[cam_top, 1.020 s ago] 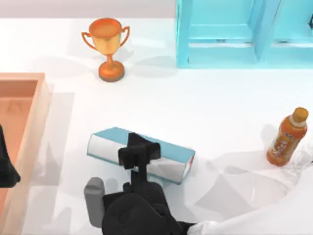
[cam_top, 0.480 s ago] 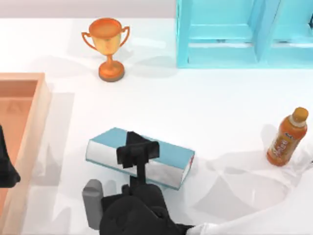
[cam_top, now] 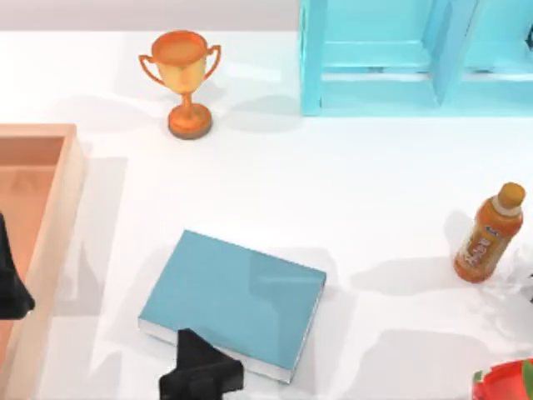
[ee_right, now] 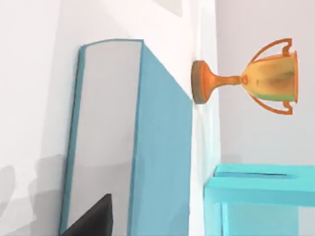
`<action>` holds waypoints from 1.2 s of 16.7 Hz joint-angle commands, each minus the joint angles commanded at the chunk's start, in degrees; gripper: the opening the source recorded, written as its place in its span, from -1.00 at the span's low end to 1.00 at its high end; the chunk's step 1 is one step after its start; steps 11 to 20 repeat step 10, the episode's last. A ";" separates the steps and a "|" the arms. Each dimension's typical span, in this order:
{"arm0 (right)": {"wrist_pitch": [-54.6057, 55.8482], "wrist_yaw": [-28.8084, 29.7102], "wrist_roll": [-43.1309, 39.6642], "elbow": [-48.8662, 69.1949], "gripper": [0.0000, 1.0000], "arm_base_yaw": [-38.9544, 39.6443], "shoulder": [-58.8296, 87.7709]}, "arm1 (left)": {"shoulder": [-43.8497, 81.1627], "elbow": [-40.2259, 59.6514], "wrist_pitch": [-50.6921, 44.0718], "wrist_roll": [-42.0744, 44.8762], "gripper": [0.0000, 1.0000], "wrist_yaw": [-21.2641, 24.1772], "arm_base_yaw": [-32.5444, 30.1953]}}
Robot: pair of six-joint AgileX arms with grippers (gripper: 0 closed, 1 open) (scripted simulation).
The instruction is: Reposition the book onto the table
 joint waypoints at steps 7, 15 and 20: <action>-25.17 6.78 18.06 2.67 1.00 6.78 -1.17 | 0.00 0.00 0.00 0.00 1.00 0.00 0.00; -27.69 7.29 19.25 2.90 1.00 6.82 -1.41 | 0.00 0.00 0.00 0.00 1.00 0.00 0.00; -27.69 7.29 19.25 2.90 1.00 6.82 -1.41 | 0.00 0.00 0.00 0.00 1.00 0.00 0.00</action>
